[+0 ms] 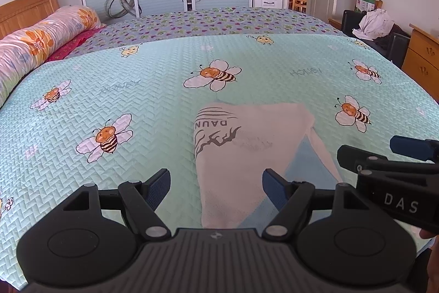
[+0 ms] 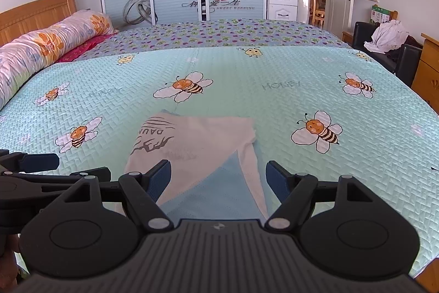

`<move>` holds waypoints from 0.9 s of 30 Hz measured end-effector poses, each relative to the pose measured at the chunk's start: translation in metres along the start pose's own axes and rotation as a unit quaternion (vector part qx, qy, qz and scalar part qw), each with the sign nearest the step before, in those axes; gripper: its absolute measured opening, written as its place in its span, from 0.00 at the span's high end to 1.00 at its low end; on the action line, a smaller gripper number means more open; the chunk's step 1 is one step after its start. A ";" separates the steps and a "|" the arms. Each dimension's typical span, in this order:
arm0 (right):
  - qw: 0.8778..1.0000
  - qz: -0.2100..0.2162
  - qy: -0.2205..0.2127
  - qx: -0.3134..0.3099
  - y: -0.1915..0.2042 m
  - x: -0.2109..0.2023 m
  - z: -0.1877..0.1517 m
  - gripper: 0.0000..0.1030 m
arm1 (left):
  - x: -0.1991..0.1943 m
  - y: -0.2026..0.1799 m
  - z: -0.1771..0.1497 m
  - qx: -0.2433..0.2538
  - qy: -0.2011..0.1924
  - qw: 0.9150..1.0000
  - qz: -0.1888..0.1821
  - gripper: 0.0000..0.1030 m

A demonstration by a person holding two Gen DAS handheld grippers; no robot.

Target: Fold clothes

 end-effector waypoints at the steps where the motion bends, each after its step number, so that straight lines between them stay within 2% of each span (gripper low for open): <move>1: 1.000 0.000 0.000 0.000 0.000 0.000 -0.001 0.26 | 0.000 0.000 0.000 0.000 0.001 1.000 0.000 0.25; 12: 1.000 0.004 0.007 0.003 -0.002 0.003 -0.008 0.26 | 0.006 0.003 -0.005 -0.007 0.011 1.000 -0.021 0.25; 16: 0.999 0.022 0.016 0.037 -0.017 0.009 -0.023 0.26 | 0.018 0.021 -0.005 -0.056 0.030 0.996 -0.065 0.25; 19: 0.992 0.053 0.037 0.111 -0.046 0.019 -0.043 0.26 | 0.035 0.044 -0.006 -0.118 0.051 0.986 -0.107 0.25; 20: 0.985 0.070 0.045 0.151 -0.060 0.023 -0.051 0.26 | 0.043 0.052 -0.006 -0.137 0.063 0.981 -0.123 0.25; 22: 0.958 0.118 0.061 0.256 -0.092 0.033 -0.072 0.26 | 0.059 0.066 -0.007 -0.175 0.085 0.969 -0.153 0.25; 24: 0.919 0.159 0.074 0.353 -0.122 0.042 -0.093 0.26 | 0.076 0.077 -0.009 -0.211 0.106 0.954 -0.184 0.25; 27: 0.856 0.201 0.085 0.469 -0.157 0.055 -0.124 0.26 | 0.106 0.089 -0.011 -0.268 0.136 0.926 -0.229 0.25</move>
Point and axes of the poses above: each gripper's, at about its wrist camera, not at the fingertips, and x roughly the way its jaws point, y to its left, z to its top, the point moved 5 cm from there along x, roughly the way its jaws point, and after that the axes turned 3 degrees about z, right-handed, at the moved point
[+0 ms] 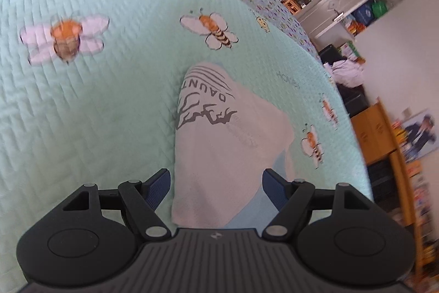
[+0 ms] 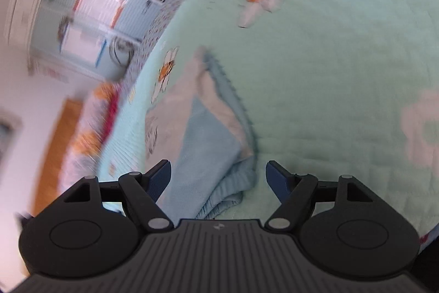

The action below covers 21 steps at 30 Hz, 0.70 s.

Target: Fold clothes

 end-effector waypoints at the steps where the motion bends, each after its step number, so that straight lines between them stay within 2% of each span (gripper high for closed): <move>1: 0.999 0.017 0.003 0.032 -0.011 0.000 0.003 0.26 | 0.008 0.005 0.005 -0.017 0.009 1.000 -0.011 0.25; 4: 0.996 0.051 0.007 0.076 -0.024 0.002 0.004 0.26 | 0.034 0.019 0.022 -0.053 0.032 0.998 -0.020 0.25; 9: 0.995 0.044 0.032 0.086 -0.019 0.018 0.008 0.26 | 0.086 0.033 0.051 -0.075 0.068 0.995 -0.011 0.25; 11: 0.994 0.040 0.044 0.090 -0.015 0.027 0.010 0.26 | 0.105 0.034 0.063 -0.082 0.082 0.993 -0.025 0.24; 12: 0.994 0.037 0.051 0.093 -0.013 0.033 0.011 0.25 | 0.113 0.033 0.069 -0.087 0.087 0.992 -0.038 0.15; 14: 0.992 0.034 0.061 0.102 -0.007 0.045 0.014 0.20 | 0.130 0.031 0.082 -0.095 0.096 0.989 -0.062 0.08; 16: 0.991 0.030 0.071 0.111 -0.001 0.058 0.017 0.18 | 0.147 0.023 0.094 -0.090 0.108 0.988 -0.070 0.00; 19: 0.989 0.031 0.085 0.116 0.011 0.085 0.018 0.18 | 0.169 0.006 0.106 -0.064 0.118 0.987 -0.090 0.00; 21: 0.989 0.044 0.091 0.107 0.020 0.100 0.019 0.18 | 0.181 -0.003 0.110 -0.050 0.119 0.986 -0.102 0.07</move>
Point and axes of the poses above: each gripper's, at about its wrist camera, not at the fingertips, and x roughly the way its jaws point, y to its left, z to its top, the point moved 5 cm from there along x, roughly the way its jaws point, and after that the axes turned 3 degrees about z, right-handed, at the moved point
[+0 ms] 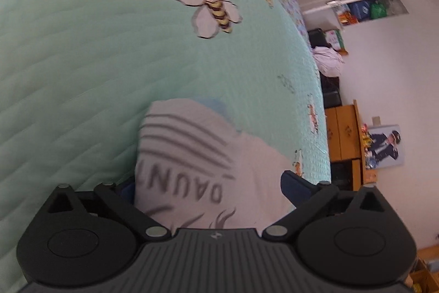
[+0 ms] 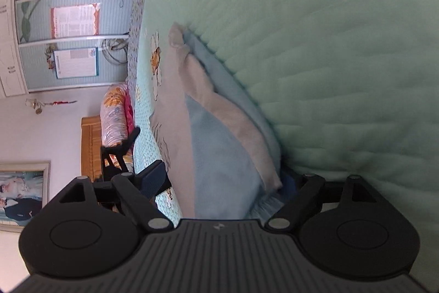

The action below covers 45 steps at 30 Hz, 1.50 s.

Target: Fold clothes

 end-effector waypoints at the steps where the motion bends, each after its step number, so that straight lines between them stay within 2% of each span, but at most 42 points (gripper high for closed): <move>1: 1.000 0.007 0.003 -0.006 0.004 0.007 0.001 0.18 | 0.004 -0.002 0.002 0.008 -0.002 1.000 -0.003 0.15; 2: 1.000 0.010 0.008 -0.008 0.005 0.013 0.001 0.25 | 0.007 -0.002 0.002 0.011 0.000 1.000 -0.004 0.42; 3: 1.000 0.011 0.013 -0.009 0.005 0.019 0.001 0.44 | 0.010 0.001 0.001 0.010 0.004 1.000 -0.002 0.66; 4: 1.000 0.010 0.020 -0.006 0.002 0.024 0.000 0.55 | 0.012 0.004 -0.003 0.009 0.001 1.000 -0.007 0.68; 5: 1.000 0.007 0.029 0.001 -0.002 0.029 -0.002 0.75 | 0.013 0.007 -0.006 0.009 -0.002 1.000 -0.011 0.72; 6: 0.999 0.007 0.032 0.004 -0.006 0.031 -0.004 0.88 | 0.010 0.009 -0.009 0.013 -0.010 1.000 -0.013 0.76; 9: 1.000 0.019 0.022 0.002 -0.010 0.027 -0.009 0.91 | 0.002 0.012 -0.014 0.004 -0.025 1.000 -0.018 0.79; 12: 1.000 0.023 0.009 -0.020 0.000 0.016 -0.014 0.92 | -0.011 0.000 -0.018 0.019 -0.036 0.999 -0.016 0.80; 17: 0.997 0.035 -0.011 -0.071 0.030 -0.009 -0.021 0.94 | -0.034 -0.046 -0.031 0.063 -0.047 0.997 -0.026 0.81; 27: 0.992 0.070 -0.062 -0.089 0.050 -0.083 -0.028 0.94 | -0.040 -0.128 -0.077 0.122 -0.037 0.991 -0.026 0.81; 31: 0.987 0.079 -0.102 -0.100 0.052 -0.131 -0.019 0.94 | -0.023 -0.166 -0.092 0.135 -0.021 0.990 -0.036 0.81; 35: 0.979 0.084 -0.147 -0.113 0.050 -0.184 -0.001 0.94 | 0.010 -0.218 -0.107 0.159 -0.007 0.986 -0.051 0.81; 41: 0.966 0.083 -0.206 -0.136 0.053 -0.259 0.051 0.93 | 0.077 -0.299 -0.127 0.188 0.017 0.980 -0.070 0.81; 45: 0.954 0.075 -0.244 -0.157 0.062 -0.308 0.095 0.93 | 0.126 -0.355 -0.135 0.197 0.032 0.974 -0.104 0.81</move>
Point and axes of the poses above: each gripper's, at about its wrist camera, not at the fingertips, and x roughly the way its jaws point, y to its left, z to its top, the point moved 5 cm from there along x, roughly the way its jaws point, and after that the axes turned 3 degrees about z, right-handed, at the moved point
